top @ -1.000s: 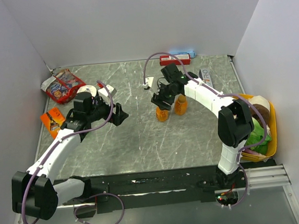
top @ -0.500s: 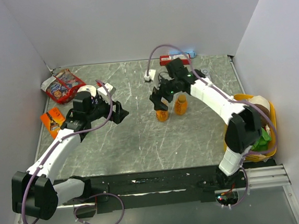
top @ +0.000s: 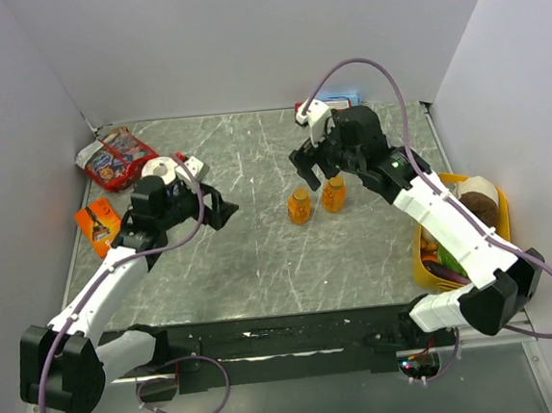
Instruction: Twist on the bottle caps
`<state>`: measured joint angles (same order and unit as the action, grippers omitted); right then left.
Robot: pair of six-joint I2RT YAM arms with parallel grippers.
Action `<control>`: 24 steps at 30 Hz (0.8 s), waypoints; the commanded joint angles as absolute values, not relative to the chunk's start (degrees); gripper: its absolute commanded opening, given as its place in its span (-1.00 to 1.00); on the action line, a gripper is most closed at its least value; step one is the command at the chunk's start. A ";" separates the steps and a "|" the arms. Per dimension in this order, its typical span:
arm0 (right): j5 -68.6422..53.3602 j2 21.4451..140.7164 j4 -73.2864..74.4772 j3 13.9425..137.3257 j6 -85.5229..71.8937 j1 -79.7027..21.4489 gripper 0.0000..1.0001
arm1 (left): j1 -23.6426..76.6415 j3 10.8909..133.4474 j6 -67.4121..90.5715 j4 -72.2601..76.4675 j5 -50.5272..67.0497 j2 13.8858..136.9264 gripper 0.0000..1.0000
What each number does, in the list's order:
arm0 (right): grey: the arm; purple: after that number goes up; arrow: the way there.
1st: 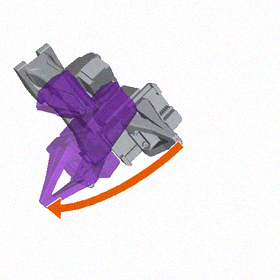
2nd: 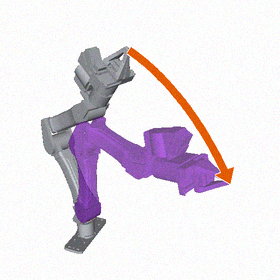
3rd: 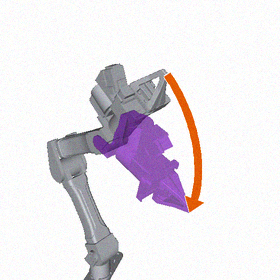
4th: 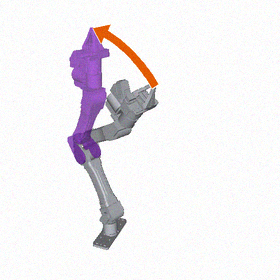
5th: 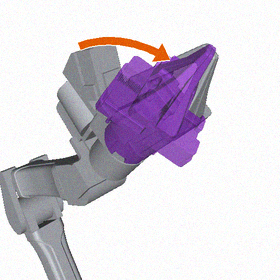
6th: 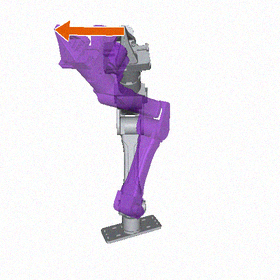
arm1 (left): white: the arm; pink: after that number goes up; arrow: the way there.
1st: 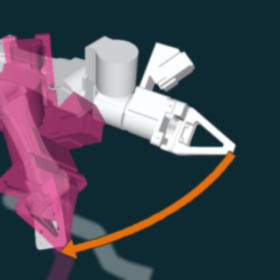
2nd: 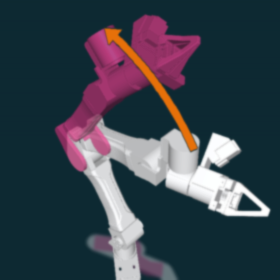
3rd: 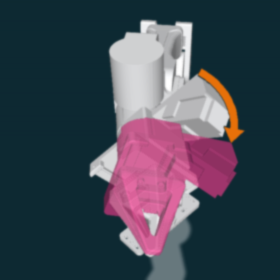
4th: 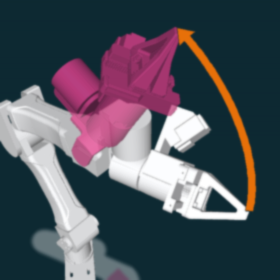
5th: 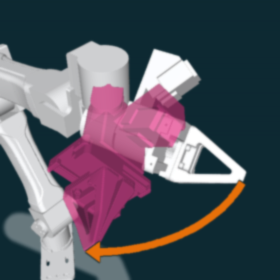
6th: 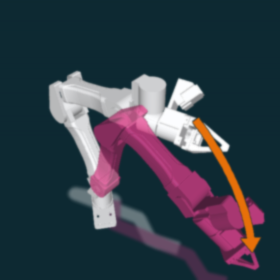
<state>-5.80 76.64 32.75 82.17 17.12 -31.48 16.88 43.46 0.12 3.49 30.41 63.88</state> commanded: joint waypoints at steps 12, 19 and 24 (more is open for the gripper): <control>1.68 68.56 31.46 78.57 21.09 -31.20 0.99 | 12.48 48.50 7.30 7.66 18.38 65.21 0.93; 3.69 65.93 29.80 86.12 17.67 -27.69 0.98 | 11.87 60.53 5.79 6.59 5.75 66.53 0.92; 5.63 60.39 21.28 84.03 19.50 -27.33 0.99 | 8.44 67.49 12.04 10.36 -7.64 66.62 0.93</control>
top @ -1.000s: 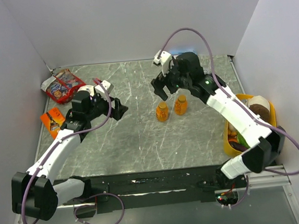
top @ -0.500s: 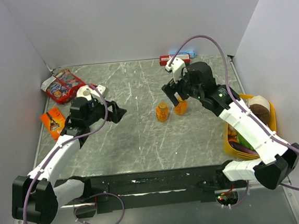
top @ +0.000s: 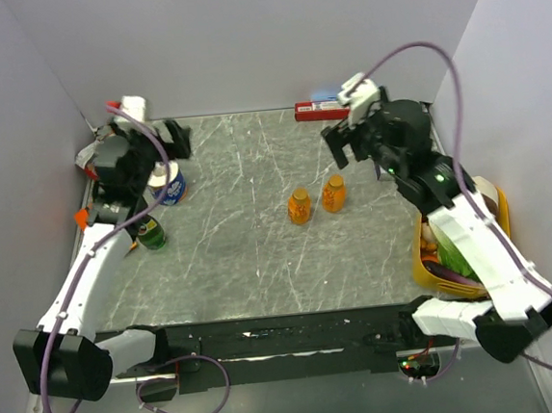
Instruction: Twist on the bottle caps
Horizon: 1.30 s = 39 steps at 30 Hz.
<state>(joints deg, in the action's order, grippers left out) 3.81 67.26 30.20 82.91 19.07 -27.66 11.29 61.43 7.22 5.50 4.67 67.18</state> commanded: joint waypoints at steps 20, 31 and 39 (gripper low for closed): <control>-3.26 54.32 20.12 61.45 25.98 -28.21 0.99 | 5.62 35.18 7.56 17.87 1.59 53.36 0.92; -4.32 55.20 27.42 67.58 23.83 -28.65 0.99 | 5.54 35.23 13.88 19.10 0.54 55.10 0.92; 5.36 53.35 25.58 69.52 20.30 -28.74 0.99 | 5.62 42.45 17.75 12.21 -3.96 61.61 0.93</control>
